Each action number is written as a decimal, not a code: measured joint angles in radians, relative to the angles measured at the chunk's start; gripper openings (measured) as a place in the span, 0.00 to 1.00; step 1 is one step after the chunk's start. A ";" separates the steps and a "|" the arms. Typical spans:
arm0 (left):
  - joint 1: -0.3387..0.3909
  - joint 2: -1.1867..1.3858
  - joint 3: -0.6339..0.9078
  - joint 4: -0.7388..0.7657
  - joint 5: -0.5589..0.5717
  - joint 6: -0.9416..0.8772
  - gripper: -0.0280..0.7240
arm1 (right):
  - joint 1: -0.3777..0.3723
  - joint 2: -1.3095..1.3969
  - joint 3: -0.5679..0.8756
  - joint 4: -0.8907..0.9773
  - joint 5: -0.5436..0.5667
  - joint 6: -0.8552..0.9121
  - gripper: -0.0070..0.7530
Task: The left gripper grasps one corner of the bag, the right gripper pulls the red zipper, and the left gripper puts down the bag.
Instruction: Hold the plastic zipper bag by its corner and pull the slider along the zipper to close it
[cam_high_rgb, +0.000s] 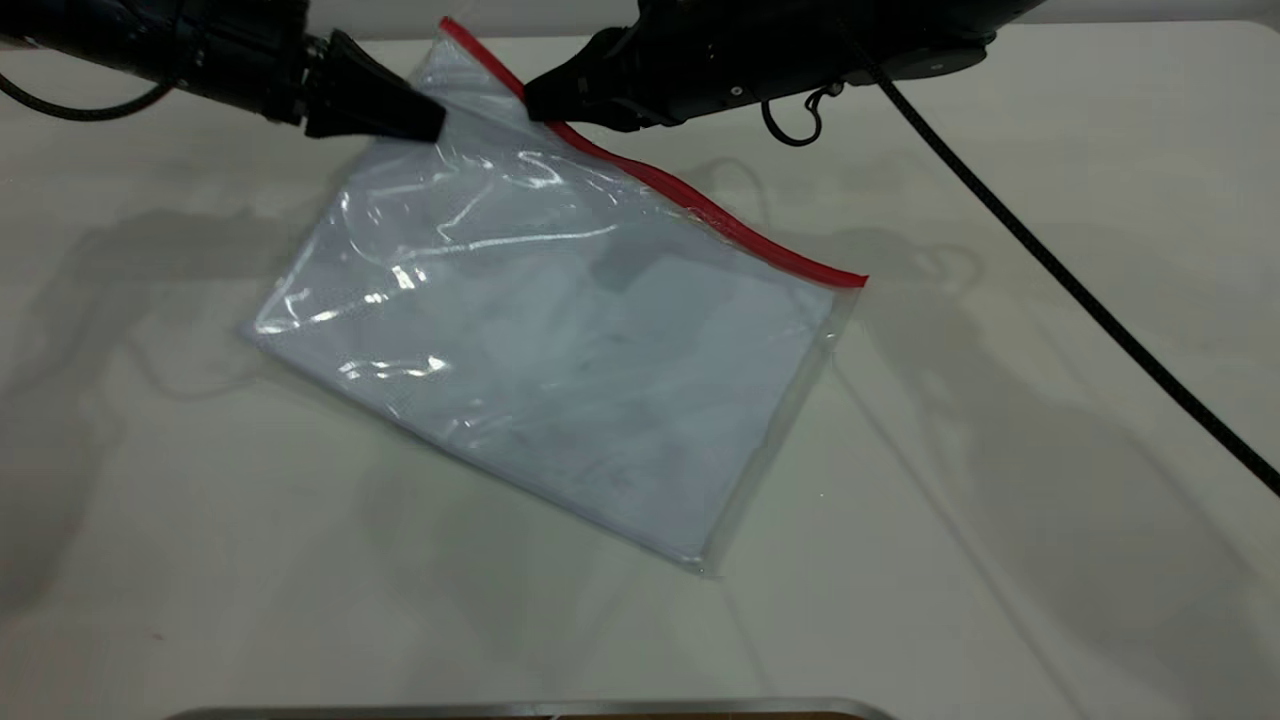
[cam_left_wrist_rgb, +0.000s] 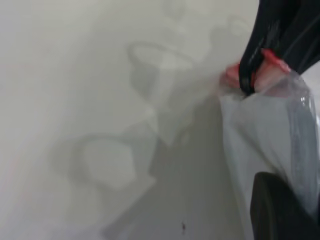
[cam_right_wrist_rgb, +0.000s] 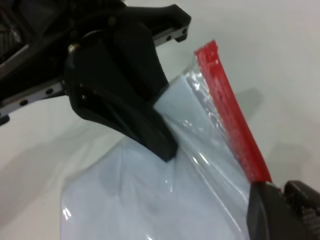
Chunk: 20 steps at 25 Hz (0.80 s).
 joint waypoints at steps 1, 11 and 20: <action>0.003 0.000 0.000 -0.017 0.008 0.007 0.11 | -0.004 0.000 0.000 -0.002 0.000 0.000 0.05; 0.022 0.003 0.008 -0.195 0.025 0.092 0.10 | -0.023 -0.008 -0.009 -0.062 -0.014 -0.001 0.05; 0.028 0.004 0.008 -0.297 0.027 0.129 0.10 | -0.074 -0.011 -0.009 -0.195 -0.030 0.043 0.05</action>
